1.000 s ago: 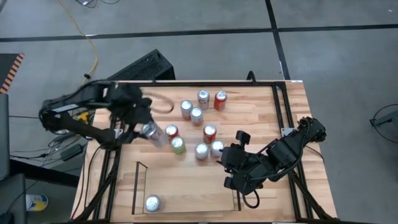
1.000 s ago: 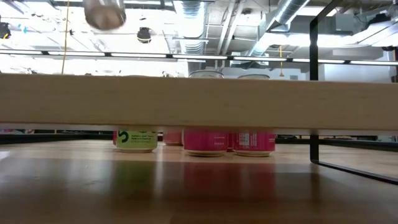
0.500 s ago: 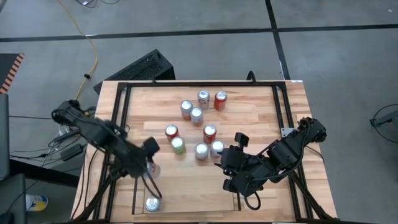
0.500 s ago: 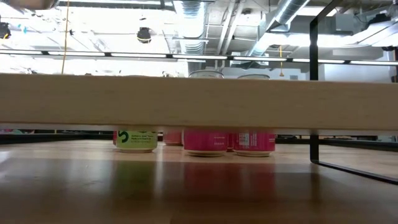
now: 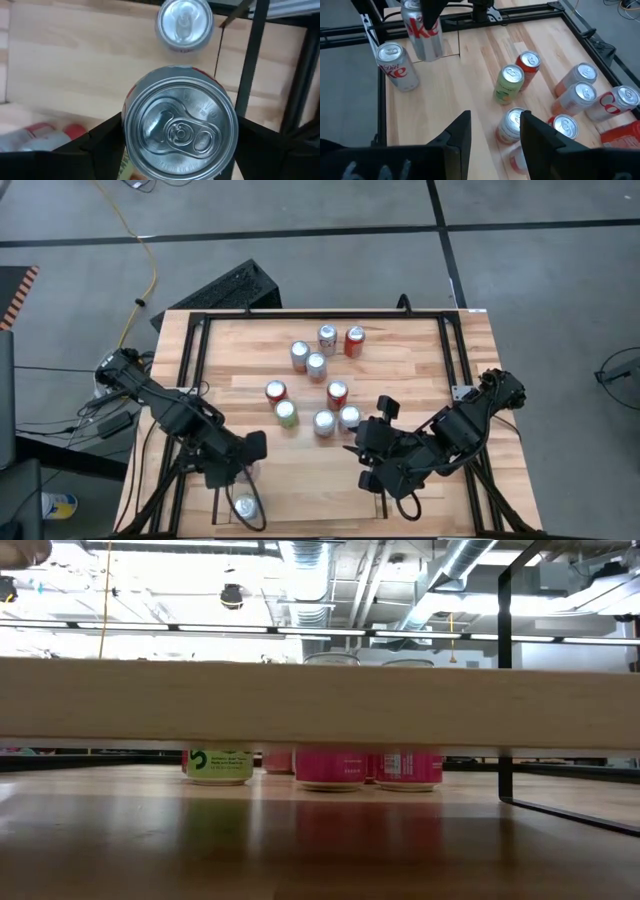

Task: Place canned beverage on shelf
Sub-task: Put the silver soda can on the shelf aligned with the other silver soda can

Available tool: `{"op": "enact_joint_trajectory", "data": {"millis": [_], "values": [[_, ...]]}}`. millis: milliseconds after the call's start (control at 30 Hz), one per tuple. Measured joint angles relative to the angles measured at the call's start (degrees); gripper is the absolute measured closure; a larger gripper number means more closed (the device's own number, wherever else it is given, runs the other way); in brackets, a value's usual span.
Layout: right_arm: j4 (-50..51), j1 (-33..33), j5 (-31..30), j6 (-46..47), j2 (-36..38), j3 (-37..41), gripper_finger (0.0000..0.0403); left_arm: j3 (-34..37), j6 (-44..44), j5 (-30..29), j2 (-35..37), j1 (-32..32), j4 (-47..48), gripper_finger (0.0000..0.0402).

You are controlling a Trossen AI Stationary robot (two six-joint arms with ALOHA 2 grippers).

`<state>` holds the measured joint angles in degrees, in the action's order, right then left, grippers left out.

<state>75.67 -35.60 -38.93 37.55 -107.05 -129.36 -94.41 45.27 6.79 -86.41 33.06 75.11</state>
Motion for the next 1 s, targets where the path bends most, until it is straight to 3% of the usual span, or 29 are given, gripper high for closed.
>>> {"op": "enact_joint_trajectory", "data": {"millis": [567, 1000], "values": [[0.40, -0.39, 0.17, -0.06, -2.18, 0.00, 0.0257, 3.69, 14.98, 1.82, -1.90, -3.20, -4.08, 0.0115], [2.28, -0.36, 0.14, 0.43, -2.18, 0.00, 0.0257, 5.78, 14.03, 5.01, -1.84, -4.26, -4.50, 0.0115]]}}
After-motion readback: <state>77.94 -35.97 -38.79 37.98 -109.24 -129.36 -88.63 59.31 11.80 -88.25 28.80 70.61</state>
